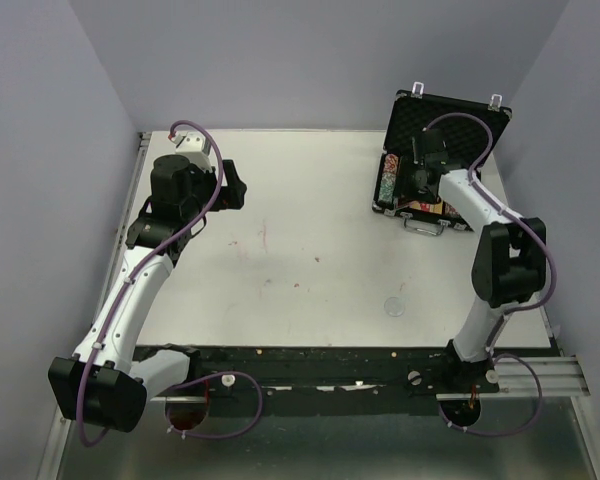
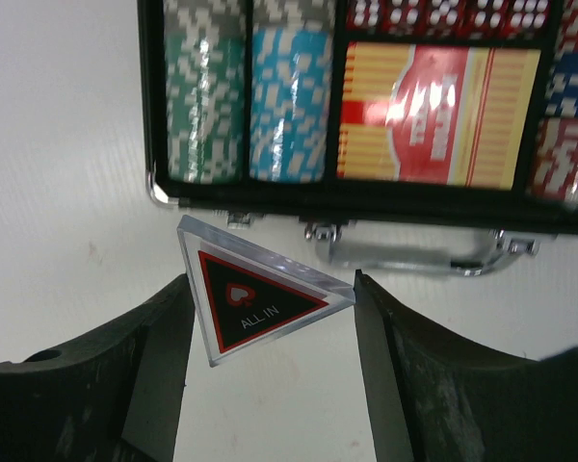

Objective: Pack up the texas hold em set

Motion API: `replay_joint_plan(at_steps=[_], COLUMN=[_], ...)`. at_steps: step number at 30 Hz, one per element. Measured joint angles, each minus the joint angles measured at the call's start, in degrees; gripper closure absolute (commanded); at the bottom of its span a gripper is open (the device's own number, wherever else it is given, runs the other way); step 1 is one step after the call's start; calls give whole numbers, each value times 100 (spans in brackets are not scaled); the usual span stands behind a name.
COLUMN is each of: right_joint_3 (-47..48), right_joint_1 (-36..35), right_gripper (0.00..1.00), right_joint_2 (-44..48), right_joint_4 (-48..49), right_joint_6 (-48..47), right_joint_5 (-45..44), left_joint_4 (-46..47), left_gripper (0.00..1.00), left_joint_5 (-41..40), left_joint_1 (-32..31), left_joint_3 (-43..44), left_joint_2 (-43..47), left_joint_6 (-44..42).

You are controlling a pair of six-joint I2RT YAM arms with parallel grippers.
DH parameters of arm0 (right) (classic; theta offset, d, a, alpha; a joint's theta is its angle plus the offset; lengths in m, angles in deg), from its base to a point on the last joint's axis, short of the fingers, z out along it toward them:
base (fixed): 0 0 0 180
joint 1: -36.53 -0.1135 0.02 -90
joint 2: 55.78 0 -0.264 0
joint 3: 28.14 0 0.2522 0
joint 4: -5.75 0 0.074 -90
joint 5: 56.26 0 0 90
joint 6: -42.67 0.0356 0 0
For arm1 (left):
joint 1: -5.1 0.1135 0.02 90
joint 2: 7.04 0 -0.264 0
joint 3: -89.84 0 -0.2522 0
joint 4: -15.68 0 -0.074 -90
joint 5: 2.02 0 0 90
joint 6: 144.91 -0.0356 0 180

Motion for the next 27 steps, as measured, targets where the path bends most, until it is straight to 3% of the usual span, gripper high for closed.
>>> replay_joint_plan(at_steps=[9,27], right_joint_3=[1427,1906], right_joint_1=[776,1032], right_gripper=[53,51], right_joint_2=[-1447,-2035], right_joint_4=[-4,-413], right_joint_6=[-221,-553], right_joint_5=[173,275], left_joint_4=[0,0], left_gripper=[1,1], left_joint_5=[2,2], left_joint_1=[0,0], left_joint_3=[0,0], left_joint_2=[0,0], left_joint_6=[0,0])
